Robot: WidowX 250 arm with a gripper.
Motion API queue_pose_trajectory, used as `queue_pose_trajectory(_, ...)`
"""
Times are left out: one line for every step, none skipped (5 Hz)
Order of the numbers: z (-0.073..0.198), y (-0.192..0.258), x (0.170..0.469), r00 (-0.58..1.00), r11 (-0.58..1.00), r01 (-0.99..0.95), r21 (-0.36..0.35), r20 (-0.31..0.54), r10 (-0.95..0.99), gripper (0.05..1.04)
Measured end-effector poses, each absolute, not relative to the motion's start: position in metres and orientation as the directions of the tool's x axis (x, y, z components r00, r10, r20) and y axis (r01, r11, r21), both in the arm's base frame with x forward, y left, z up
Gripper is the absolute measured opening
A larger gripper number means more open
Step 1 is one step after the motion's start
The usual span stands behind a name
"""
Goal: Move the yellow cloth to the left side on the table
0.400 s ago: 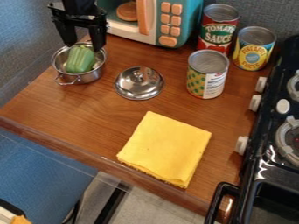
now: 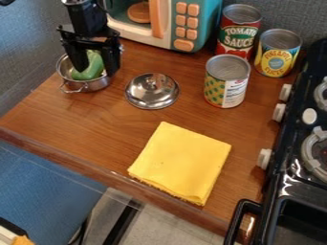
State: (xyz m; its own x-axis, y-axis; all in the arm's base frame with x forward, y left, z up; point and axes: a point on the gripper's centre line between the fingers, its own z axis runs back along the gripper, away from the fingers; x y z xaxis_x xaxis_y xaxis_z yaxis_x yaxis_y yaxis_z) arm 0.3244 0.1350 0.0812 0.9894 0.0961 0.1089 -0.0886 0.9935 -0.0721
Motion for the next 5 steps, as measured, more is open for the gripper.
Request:
queue_pose_trajectory(0.106,0.104,0.304,0.988,0.999,-0.018,-0.044,0.155,0.025,0.999)
queue_pose_trajectory(0.111,0.070,0.283,0.986,0.999,0.041,-0.013,0.159,-0.038,0.999)
queue_pose_trajectory(0.100,0.042,0.271,0.991,0.999,0.036,-0.017,0.127,-0.033,0.999)
queue_pose_trajectory(0.088,0.017,0.267,0.993,1.000,0.005,-0.025,0.121,-0.002,0.999)
queue_pose_trajectory(0.076,-0.003,0.264,0.991,0.999,0.002,-0.044,0.131,0.004,0.999)
